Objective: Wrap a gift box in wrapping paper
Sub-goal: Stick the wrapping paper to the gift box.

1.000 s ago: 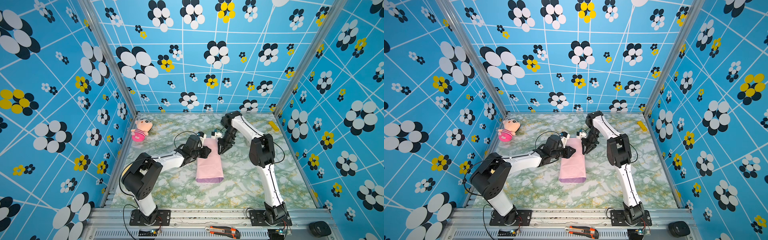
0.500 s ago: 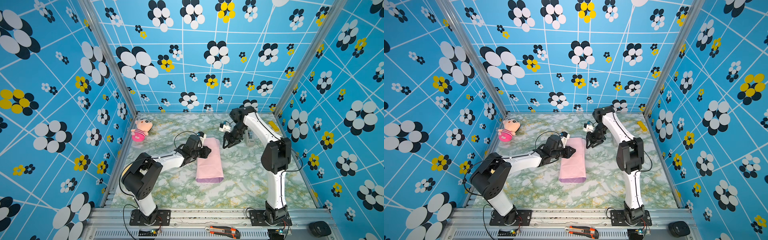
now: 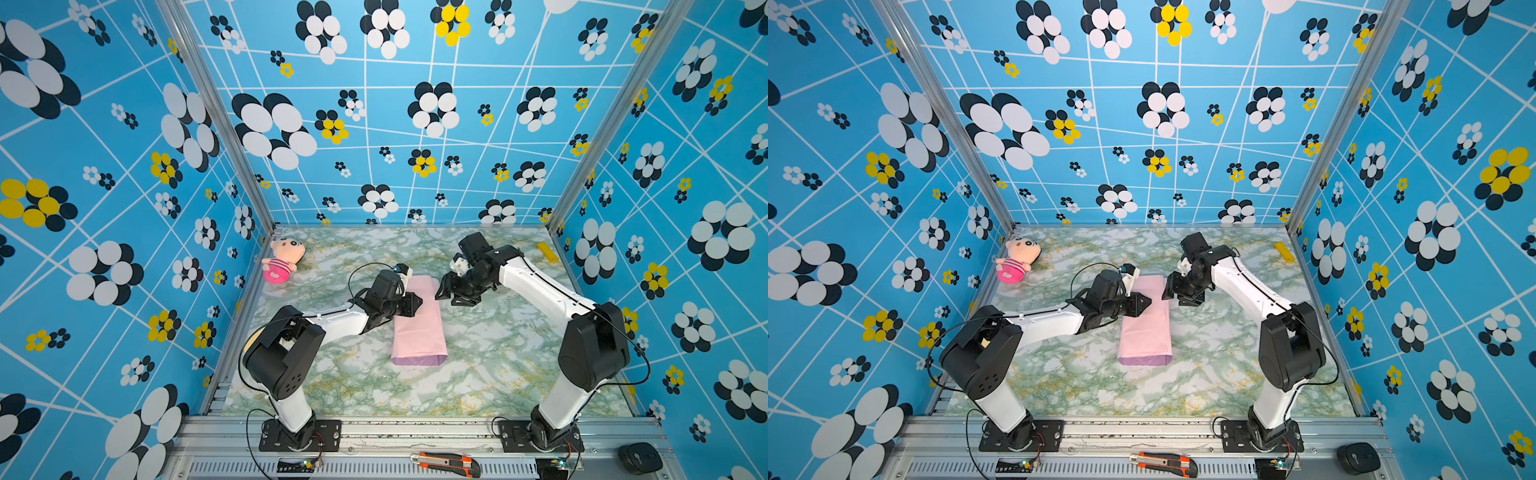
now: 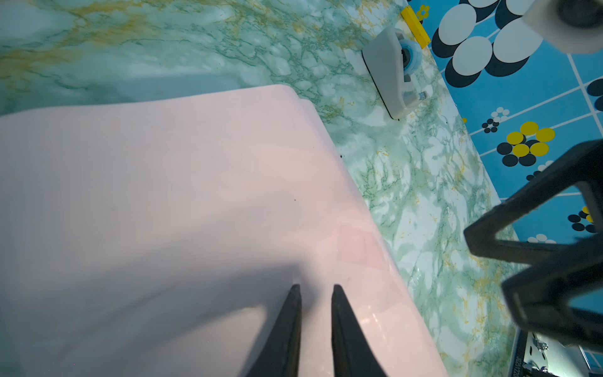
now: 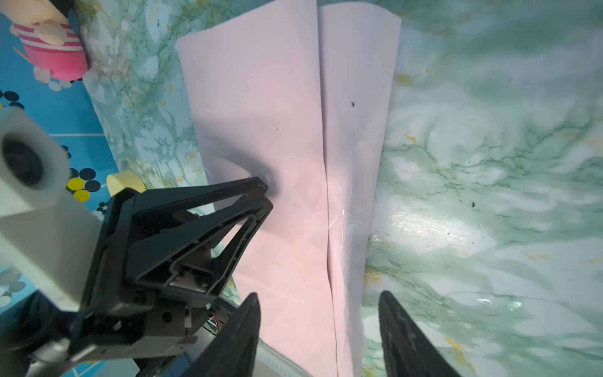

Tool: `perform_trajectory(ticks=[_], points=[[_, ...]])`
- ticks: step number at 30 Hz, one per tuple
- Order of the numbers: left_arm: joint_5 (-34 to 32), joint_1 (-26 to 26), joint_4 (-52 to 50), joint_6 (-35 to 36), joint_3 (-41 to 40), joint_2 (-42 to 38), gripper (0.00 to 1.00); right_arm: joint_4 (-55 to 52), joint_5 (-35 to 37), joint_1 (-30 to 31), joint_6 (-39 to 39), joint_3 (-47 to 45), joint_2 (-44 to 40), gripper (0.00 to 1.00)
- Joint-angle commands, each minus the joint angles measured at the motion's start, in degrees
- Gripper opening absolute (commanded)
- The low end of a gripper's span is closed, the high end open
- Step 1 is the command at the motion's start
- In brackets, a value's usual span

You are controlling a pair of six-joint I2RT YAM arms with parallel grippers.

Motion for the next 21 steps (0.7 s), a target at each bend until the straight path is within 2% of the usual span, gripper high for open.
perform_trajectory(ticks=[1, 7, 16, 21], points=[[-2.85, 0.06, -12.90, 0.52, -3.34, 2.61, 0.21, 3.07, 3.56, 0.93, 6.36, 0.06, 2.12, 0.60], [-3.00, 0.06, -13.03, 0.59, -3.34, 2.35, 0.21, 0.70, 5.98, 2.74, 5.36, 3.43, 5.61, 0.62], [-3.08, 0.06, -12.94, 0.51, -3.69, 2.25, 0.21, 0.62, 5.66, 3.16, 5.39, 4.07, 8.07, 0.61], [-3.14, 0.06, -13.03, 0.59, -3.69, 2.25, 0.21, -2.69, 9.50, 3.62, 3.97, 5.32, 8.34, 0.62]])
